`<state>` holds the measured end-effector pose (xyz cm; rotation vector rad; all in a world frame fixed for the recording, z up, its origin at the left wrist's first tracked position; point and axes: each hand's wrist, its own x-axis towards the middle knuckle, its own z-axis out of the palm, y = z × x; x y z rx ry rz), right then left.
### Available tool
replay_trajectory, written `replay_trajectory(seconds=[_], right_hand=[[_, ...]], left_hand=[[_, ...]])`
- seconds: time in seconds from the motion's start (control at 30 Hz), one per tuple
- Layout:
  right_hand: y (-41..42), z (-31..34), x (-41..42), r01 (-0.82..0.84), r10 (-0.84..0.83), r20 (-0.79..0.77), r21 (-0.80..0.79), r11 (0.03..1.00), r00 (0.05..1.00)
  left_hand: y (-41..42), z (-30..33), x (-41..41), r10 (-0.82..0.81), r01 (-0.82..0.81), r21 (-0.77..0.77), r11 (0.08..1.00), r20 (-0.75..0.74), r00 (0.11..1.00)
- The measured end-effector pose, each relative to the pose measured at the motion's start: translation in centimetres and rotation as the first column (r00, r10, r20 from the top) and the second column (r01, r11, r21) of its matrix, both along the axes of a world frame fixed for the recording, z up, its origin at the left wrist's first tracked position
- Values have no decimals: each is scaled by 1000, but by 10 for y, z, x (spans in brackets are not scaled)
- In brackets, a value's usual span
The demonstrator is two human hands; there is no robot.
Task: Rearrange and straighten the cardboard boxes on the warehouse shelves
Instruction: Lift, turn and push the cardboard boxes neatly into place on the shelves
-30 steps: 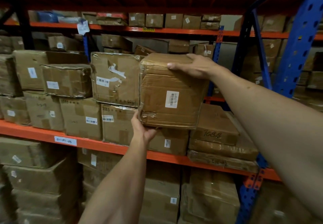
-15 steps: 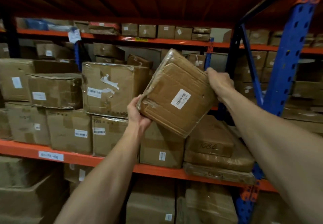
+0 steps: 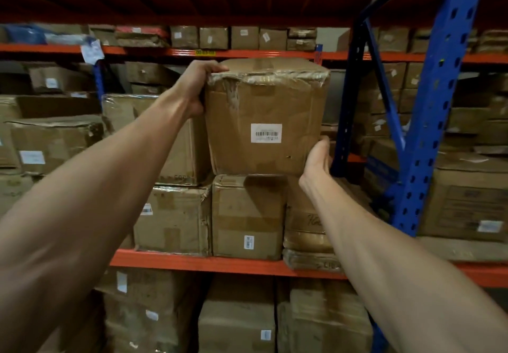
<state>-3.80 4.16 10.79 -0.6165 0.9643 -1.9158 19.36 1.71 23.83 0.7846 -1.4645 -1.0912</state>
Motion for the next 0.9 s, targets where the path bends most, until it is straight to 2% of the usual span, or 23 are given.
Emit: replay_trajectory(seconds=[0.2, 0.3, 0.37, 0.4, 0.43, 0.47, 0.5, 0.53, 0.57, 0.63, 0.7, 0.77, 0.9], right_hand=[[-46, -44, 19, -38, 35, 127, 18, 999, 991], [-60, -64, 24, -26, 23, 82, 41, 999, 996], [-64, -73, 24, -45, 45, -36, 4, 999, 998], [-65, -76, 24, -58, 55, -129, -19, 998, 990], [-68, -79, 23, -68, 55, -236, -44, 997, 970], [-71, -80, 22, -74, 49, -352, -57, 996, 935], [-73, -80, 22, -89, 54, -452, -57, 994, 890], [-75, -80, 20, -103, 66, -534, -40, 994, 843], [-77, -79, 17, -113, 79, -595, -20, 993, 800], [-81, -79, 12, -101, 68, -672, -9, 995, 737], [-85, -78, 8, -83, 53, -694, -10, 997, 718], [-90, -74, 7, -80, 49, -712, -11, 997, 701], [-97, -66, 5, -49, 33, -736, -1, 999, 676]], left_hand=[[-42, -14, -1, 17, -20, 39, 999, 74, 997], [-67, -28, -2, 25, -33, 108, 994, 76, 997], [-84, -42, 0, 130, -134, 100, 986, 47, 990], [-96, -48, 1, 256, -255, 25, 966, -15, 967], [-104, -55, 1, 404, -410, -127, 903, -69, 912], [-109, -61, 0, 538, -531, -337, 778, -79, 839], [-111, -67, -1, 623, -548, -527, 650, -44, 781], [-113, -75, 0, 683, -500, -676, 541, 7, 730], [-117, -82, 3, 718, -439, -768, 466, 38, 695], [-121, -89, 9, 742, -360, -853, 378, 46, 669], [-126, -87, 11, 771, -316, -873, 372, 100, 629], [-130, -82, 9, 822, -305, -881, 361, 147, 550], [-144, -81, 1, 869, -299, -897, 325, 158, 470]])
